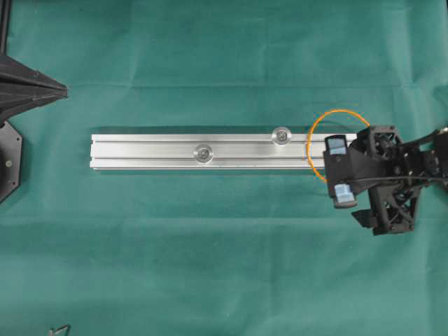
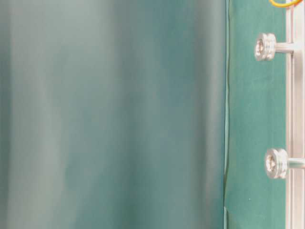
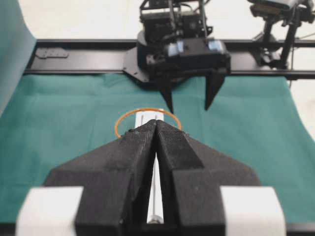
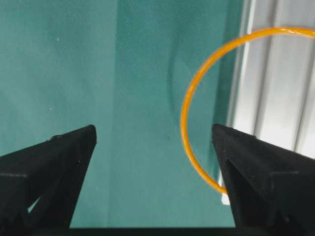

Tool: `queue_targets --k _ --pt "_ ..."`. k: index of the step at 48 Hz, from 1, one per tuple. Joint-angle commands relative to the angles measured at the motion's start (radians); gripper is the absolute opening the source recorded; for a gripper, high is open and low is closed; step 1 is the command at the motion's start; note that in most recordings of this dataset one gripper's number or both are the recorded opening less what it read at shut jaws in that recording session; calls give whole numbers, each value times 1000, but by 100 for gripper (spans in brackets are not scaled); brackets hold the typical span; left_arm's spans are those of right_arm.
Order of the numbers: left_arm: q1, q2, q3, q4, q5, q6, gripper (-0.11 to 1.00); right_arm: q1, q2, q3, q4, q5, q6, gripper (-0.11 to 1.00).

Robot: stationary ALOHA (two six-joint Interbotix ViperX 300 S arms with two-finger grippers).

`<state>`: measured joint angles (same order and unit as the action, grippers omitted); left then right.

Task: Hook the rubber onto the shaft.
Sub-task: 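Lower the open right gripper onto the band's near edge and close, then lift the band with the right gripper and pull it leftward along the rail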

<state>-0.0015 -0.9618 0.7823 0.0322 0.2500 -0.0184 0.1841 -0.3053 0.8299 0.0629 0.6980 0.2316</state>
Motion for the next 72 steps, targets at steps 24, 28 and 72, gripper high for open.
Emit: queue_targets --k 24,28,72 --pt "5 8 -12 3 -3 0 0 5 97 86 3 -204 2 97" --pt "5 8 -12 3 -3 0 0 6 117 94 3 -230 3 97" --pt "5 11 -12 3 -2 0 0 -5 107 95 -49 -233 2 5"
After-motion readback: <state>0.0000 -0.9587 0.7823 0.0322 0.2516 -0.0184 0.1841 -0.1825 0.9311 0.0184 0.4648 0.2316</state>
